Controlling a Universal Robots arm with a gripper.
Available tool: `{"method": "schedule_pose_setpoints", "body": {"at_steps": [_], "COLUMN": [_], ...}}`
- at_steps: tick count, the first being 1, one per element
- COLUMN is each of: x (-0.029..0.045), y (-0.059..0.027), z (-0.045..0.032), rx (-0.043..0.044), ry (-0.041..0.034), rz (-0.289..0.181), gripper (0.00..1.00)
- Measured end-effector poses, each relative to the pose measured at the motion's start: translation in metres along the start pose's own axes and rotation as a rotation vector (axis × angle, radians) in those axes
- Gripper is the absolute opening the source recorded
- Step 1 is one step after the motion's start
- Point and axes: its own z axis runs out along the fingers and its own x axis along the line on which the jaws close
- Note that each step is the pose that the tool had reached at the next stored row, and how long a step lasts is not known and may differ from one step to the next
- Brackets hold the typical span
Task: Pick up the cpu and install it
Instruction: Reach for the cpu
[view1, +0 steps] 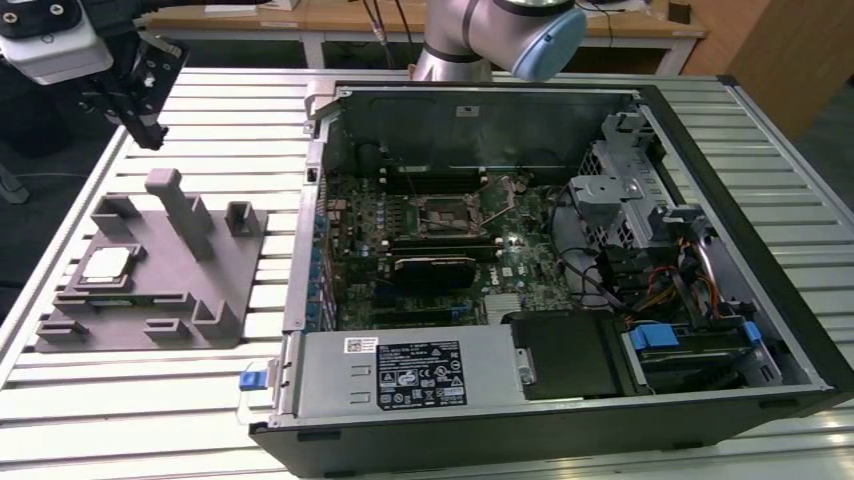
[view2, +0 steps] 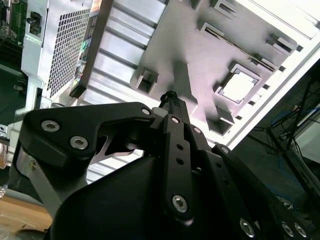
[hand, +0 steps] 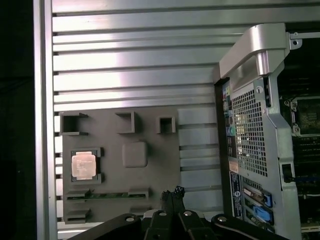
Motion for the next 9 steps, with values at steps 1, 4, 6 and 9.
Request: {"method": "schedule_pose_setpoints", "body": {"at_steps": [1, 4, 6, 9], "x": [0.0006, 0.0027, 0.0049, 0.0083], "y": [-0.0004, -0.0016, -0.0024, -0.0032], "z": [0.0013, 0.0055, 0.0082, 0.0122], "rx": [0.0000, 0.0000, 0.0001, 0.0000], "ry": [0.0000, 0.0000, 0.0001, 0.0000], "rz": [0.000, 0.000, 0.000, 0.000], "gripper": [0.11, 0.11, 0.11, 0.11]}}
